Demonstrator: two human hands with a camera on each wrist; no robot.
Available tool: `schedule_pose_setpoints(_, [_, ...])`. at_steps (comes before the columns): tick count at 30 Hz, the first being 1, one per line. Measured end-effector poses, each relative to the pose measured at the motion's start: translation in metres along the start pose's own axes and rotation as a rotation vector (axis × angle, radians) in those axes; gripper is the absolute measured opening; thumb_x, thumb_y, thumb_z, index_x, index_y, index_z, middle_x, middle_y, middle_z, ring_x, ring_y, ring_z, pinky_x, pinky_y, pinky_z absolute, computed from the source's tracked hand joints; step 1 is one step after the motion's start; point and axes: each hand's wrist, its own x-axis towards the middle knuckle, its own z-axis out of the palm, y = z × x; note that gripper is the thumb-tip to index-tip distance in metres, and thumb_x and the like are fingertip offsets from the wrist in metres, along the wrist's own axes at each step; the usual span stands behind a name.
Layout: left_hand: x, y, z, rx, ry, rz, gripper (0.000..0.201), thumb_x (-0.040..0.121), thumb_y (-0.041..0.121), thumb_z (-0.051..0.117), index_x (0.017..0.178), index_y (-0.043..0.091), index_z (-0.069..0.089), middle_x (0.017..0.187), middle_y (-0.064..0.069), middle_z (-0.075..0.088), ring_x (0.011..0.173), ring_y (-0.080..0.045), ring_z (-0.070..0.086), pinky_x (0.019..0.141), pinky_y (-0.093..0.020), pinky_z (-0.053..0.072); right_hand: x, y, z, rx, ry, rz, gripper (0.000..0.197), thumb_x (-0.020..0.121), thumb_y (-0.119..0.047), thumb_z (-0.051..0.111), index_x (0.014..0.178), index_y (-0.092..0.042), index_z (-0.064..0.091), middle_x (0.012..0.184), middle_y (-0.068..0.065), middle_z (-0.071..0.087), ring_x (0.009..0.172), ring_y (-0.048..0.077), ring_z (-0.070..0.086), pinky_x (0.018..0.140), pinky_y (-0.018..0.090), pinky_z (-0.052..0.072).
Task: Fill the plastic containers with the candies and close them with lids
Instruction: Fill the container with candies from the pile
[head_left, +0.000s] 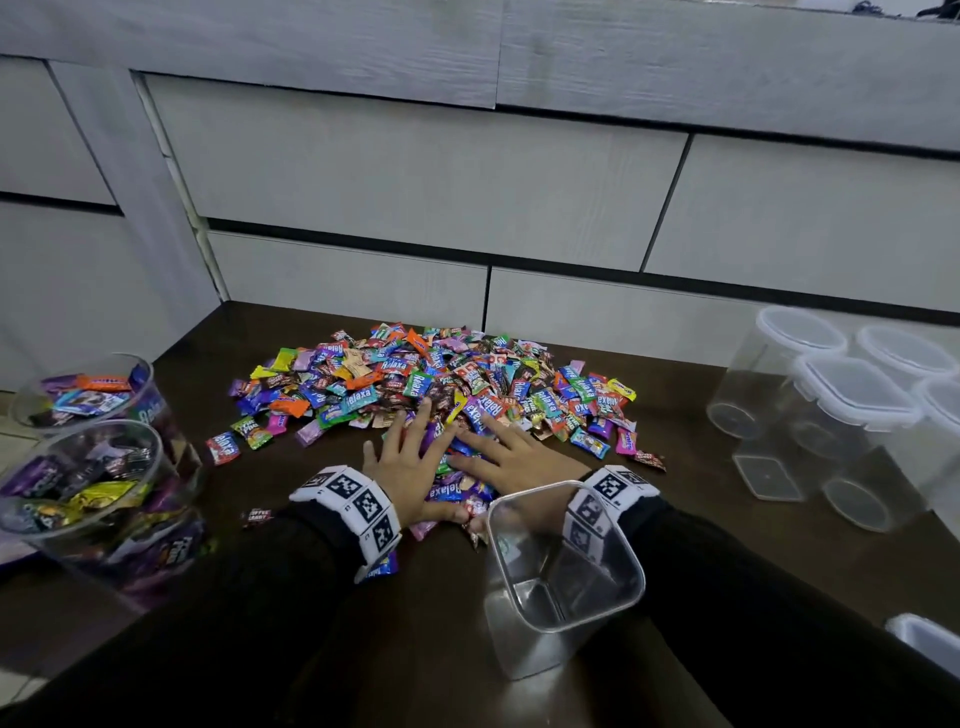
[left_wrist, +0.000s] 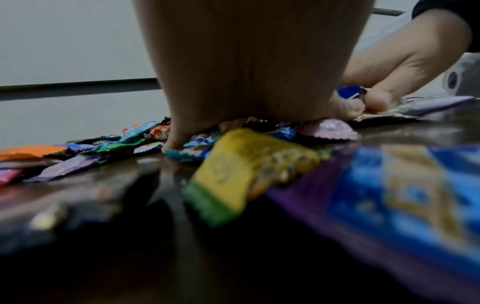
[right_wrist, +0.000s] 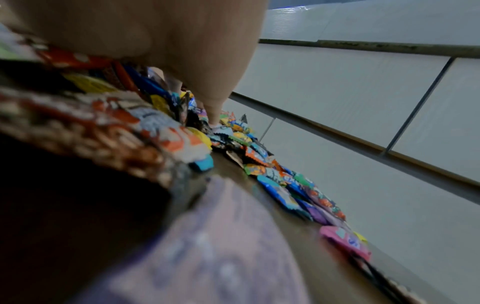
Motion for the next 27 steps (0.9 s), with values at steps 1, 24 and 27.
schedule_pose_setpoints(1, [0.000, -0.001, 0.001, 0.050, 0.031, -0.001, 0.108, 0.078, 0.077, 0.050, 0.153, 0.035, -0.015, 0.156, -0.004, -0.035, 0.148, -0.035, -0.015, 0.114, -0.063, 0.017, -0.001, 0.002, 0.000, -0.006, 0.015, -0.013, 0.079, 0.088, -0.065, 0.043, 0.151, -0.026, 0.017, 0.161, 0.004, 0.000, 0.147, 0.034, -0.003, 0.118, 0.050, 0.007])
schedule_pose_setpoints(24, [0.000, 0.008, -0.002, 0.195, 0.289, 0.095, 0.063, 0.095, 0.060, 0.040, 0.150, 0.038, 0.020, 0.148, -0.010, 0.025, 0.133, -0.029, 0.031, 0.101, -0.042, 0.039, -0.024, 0.004, 0.003, 0.054, 0.100, 0.121, 0.058, 0.095, -0.055, 0.037, 0.143, -0.024, 0.033, 0.138, 0.011, 0.036, 0.122, 0.029, 0.038, 0.098, 0.040, 0.040])
schedule_pose_setpoints(27, [0.002, 0.008, -0.010, 0.149, 0.244, 0.068, 0.057, 0.096, 0.053, 0.045, 0.146, 0.030, 0.029, 0.141, -0.015, 0.030, 0.130, -0.032, 0.036, 0.097, -0.042, 0.046, -0.025, 0.004, 0.001, 0.142, 0.048, 0.191, 0.061, 0.095, -0.055, 0.038, 0.146, -0.023, 0.029, 0.142, 0.012, 0.035, 0.126, 0.030, 0.036, 0.102, 0.041, 0.037])
